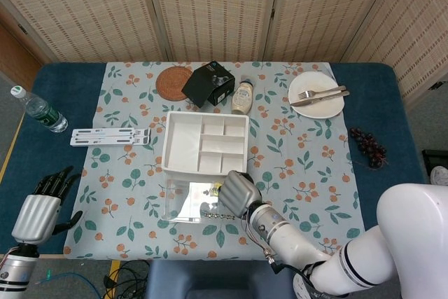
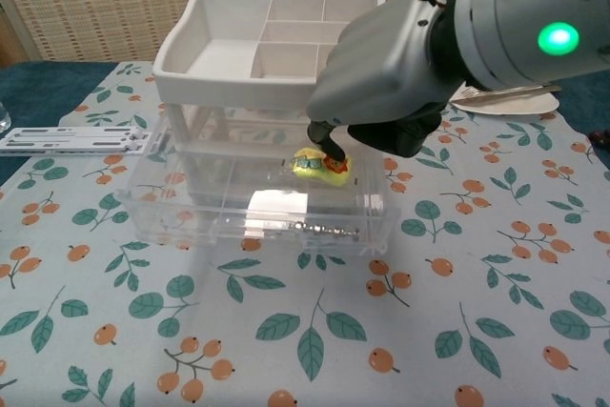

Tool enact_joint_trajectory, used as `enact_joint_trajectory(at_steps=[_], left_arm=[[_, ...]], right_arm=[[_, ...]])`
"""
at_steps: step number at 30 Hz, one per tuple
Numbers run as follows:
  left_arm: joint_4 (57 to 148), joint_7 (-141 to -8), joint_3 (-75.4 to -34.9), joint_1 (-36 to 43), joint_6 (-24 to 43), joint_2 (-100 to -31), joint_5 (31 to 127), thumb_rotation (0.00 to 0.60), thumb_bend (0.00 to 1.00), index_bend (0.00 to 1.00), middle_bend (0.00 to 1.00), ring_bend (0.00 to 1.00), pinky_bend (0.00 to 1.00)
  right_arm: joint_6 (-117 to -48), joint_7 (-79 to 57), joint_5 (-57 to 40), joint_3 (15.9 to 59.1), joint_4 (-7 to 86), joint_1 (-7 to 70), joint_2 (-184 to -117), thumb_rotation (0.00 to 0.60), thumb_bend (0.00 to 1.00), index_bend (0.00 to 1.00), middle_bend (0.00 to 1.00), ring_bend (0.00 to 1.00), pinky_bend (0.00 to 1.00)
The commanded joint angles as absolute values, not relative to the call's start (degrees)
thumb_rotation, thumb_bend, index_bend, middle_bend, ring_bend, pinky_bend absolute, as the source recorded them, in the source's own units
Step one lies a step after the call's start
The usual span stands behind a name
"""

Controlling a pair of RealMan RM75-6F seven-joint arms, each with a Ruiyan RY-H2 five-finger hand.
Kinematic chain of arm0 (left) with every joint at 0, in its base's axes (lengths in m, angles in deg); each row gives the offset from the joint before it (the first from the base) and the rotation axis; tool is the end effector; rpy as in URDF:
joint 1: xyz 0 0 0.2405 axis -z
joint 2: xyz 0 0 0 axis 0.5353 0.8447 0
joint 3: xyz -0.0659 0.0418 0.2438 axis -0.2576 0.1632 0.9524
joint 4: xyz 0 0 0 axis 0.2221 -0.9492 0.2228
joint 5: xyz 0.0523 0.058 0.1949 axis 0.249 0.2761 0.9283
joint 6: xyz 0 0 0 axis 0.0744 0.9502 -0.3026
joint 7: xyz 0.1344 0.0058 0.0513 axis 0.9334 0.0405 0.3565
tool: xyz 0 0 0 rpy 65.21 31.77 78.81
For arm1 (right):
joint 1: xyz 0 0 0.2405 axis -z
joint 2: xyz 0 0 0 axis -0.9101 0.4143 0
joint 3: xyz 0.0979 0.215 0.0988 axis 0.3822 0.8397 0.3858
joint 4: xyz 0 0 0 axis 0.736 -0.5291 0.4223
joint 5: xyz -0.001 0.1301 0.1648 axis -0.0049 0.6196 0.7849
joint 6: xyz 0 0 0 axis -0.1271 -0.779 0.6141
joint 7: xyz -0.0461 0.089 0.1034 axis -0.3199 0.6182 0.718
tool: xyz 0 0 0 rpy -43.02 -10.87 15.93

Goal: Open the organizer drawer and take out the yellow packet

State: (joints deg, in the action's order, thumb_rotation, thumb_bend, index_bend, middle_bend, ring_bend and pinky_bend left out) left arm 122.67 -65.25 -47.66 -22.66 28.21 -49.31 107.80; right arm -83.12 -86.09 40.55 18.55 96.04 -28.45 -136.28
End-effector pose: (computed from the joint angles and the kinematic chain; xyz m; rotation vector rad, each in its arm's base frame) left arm -0.2848 0.1967 0.1290 -1.5715 -0.7741 -0.8836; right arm 0.0064 -0.2663 0.0325 2.3856 -0.0173 0.1870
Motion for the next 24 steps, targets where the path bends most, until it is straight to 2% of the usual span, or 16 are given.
enact_joint_trajectory(at_steps=[1,14,24], left_arm=[[122.62,-65.27,-47.66,-22.7,28.22,-49.33,107.76,0.6,0.25,0.14,0.09,0.14,0.16],[122.37,-65.03,-47.69,-22.96,28.49,-49.43,107.61,0.6,0.25,0.14,0.09,0.14,0.16],[122.75,-65.0,-47.62,-23.09,28.75,-49.25,107.96,0.6,0.25,0.14,0.09,0.14,0.16]], right_arm=[[-82.75,-85.7,40.19,18.83,95.75,-28.45,-136.76,0.6,1.0,0.29,1.0,1.0,1.0],[-82.79,-82.68,36.48,21.15,93.15,-27.68,-139.87,0.6,1.0,0.29,1.0,1.0,1.0],[-82.43,-78.96,29.25,19.35,99.01,-24.14,-134.76,0.6,1.0,0.29,1.0,1.0,1.0]])
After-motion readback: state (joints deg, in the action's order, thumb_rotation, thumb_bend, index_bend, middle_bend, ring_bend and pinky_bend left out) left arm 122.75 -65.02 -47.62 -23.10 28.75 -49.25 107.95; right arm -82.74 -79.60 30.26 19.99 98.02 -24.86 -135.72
